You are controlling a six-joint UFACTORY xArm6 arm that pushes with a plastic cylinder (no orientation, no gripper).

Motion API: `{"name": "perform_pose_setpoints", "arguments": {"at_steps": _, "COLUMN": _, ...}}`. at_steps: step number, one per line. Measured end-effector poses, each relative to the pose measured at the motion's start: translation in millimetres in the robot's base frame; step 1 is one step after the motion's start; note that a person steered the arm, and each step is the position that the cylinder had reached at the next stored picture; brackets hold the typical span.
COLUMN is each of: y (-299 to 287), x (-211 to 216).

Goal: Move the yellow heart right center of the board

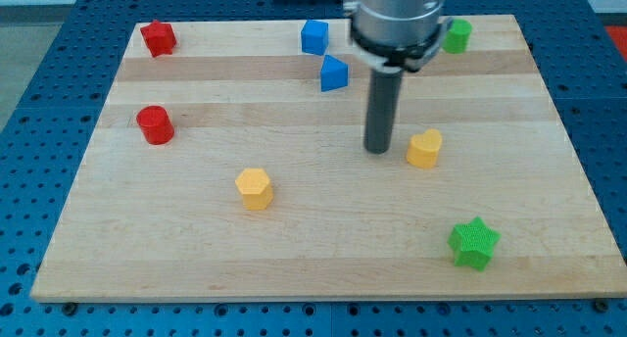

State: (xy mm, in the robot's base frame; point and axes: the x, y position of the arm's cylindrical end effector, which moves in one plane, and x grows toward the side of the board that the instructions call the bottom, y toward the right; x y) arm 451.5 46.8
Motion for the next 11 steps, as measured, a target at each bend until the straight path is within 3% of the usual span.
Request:
{"name": "perform_pose_setpoints", "arguments": {"at_steps": 1, "y": -1, "x": 14}}
{"name": "perform_pose_setpoints", "arguments": {"at_steps": 3, "y": 76, "x": 16}}
{"name": "perform_pose_setpoints", "arguments": {"at_steps": 4, "y": 79, "x": 42}}
{"name": "perform_pose_setpoints", "arguments": {"at_steps": 7, "y": 121, "x": -15}}
{"name": "perform_pose_setpoints", "arguments": {"at_steps": 11, "y": 139, "x": 8}}
